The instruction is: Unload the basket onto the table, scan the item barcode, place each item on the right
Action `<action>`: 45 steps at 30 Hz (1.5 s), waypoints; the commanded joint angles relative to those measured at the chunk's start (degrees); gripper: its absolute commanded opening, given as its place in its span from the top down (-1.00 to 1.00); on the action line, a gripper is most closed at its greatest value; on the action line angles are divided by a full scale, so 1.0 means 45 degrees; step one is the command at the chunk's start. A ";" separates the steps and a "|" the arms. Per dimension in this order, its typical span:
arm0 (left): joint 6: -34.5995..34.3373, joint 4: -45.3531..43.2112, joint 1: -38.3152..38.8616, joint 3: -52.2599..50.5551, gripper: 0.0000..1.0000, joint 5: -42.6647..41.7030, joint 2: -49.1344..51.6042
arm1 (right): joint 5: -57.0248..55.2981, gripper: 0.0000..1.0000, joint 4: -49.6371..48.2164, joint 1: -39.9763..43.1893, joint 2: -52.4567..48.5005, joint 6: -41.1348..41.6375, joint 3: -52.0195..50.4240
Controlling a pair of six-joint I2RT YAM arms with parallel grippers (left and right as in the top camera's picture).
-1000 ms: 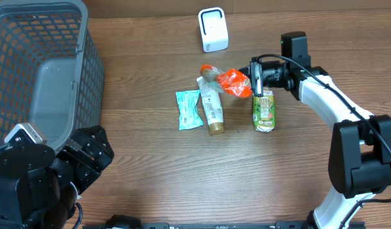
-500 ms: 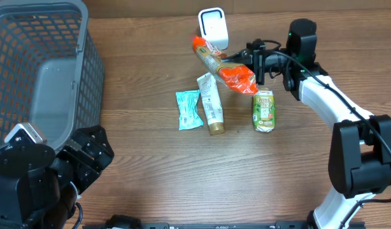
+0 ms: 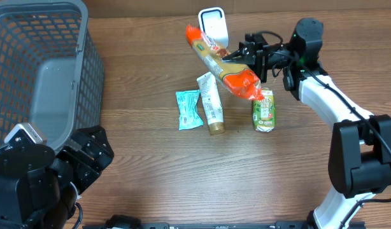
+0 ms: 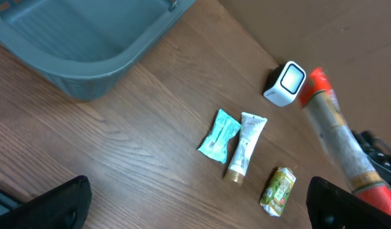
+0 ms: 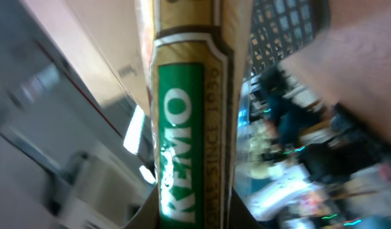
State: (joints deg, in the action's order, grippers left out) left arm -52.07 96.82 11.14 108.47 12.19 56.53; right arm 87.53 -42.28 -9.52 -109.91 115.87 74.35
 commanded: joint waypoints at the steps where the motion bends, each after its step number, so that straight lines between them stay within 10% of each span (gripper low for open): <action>1: 0.0189 -0.0005 -0.0102 0.0063 -0.99 -0.0039 0.0019 | 0.0432 0.93 -0.1763 -0.0024 0.0437 0.0461 0.0418; 8: 0.0189 -0.0005 -0.0102 0.0063 -0.99 -0.0039 0.0019 | 0.0432 0.93 -0.5246 -0.0044 0.0437 0.0486 0.0413; 29: 0.0189 -0.0005 -0.0102 0.0063 -0.99 -0.0039 0.0019 | 0.0432 0.93 -0.6921 -0.0549 0.0437 0.0495 0.0413; 45: 0.0189 -0.0005 -0.0102 0.0063 -0.99 -0.0039 0.0019 | 0.0423 0.93 0.0850 -0.0865 0.0432 0.0627 0.0413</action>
State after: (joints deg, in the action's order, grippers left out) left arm -52.07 96.86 11.14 108.47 12.21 56.53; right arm 88.05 -38.11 -12.32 -110.02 115.87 74.35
